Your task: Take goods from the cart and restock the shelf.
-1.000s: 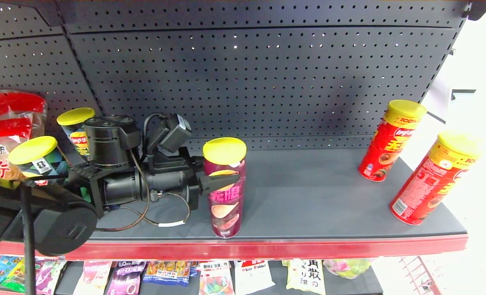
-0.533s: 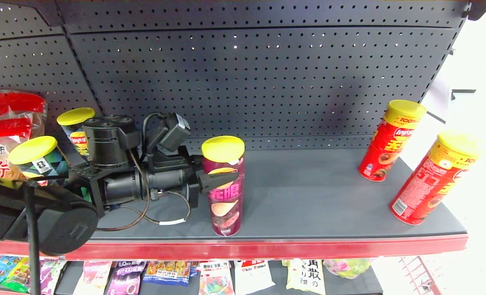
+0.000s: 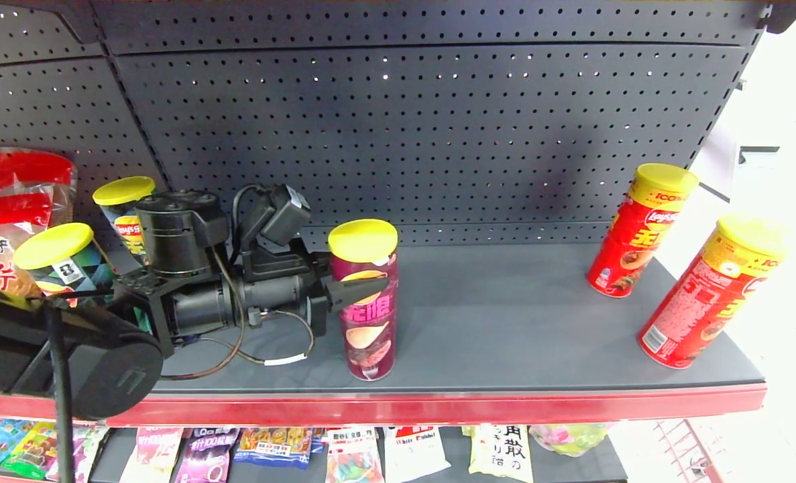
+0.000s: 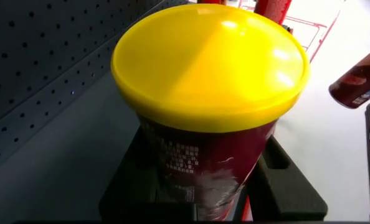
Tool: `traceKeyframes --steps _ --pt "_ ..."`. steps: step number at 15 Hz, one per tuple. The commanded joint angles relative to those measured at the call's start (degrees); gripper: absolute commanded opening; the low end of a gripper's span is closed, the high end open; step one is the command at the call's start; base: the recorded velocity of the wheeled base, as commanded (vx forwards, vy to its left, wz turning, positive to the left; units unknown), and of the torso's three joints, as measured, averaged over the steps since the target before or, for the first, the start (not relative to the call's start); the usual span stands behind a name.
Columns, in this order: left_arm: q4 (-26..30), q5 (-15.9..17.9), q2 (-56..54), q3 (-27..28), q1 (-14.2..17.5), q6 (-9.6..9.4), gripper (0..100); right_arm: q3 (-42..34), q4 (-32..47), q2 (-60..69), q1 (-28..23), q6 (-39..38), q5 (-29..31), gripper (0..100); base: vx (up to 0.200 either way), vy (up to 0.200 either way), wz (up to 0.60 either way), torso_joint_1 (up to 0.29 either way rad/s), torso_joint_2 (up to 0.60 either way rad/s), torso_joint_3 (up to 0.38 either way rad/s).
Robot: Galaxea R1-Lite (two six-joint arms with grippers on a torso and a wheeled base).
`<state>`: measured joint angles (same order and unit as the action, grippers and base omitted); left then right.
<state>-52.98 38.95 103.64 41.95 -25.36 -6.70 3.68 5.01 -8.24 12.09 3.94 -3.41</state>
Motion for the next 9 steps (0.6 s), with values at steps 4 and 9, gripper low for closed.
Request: traceKeyframes --steps 4,9 --pt "-4.85 -1.51 -0.99 -3.8 -0.48 1.96 0 0.01 0.0 -0.02 0.04 0.02 -0.01 0 0.0 0.0 0.0 0.0 0.0 0.0" --pt "-5.12 -1.42 -1.25 -5.21 -1.1 1.96 0 0.01 0.09 -0.11 0.04 0.02 -0.01 0 0.0 0.0 0.0 0.0 0.0 0.0"
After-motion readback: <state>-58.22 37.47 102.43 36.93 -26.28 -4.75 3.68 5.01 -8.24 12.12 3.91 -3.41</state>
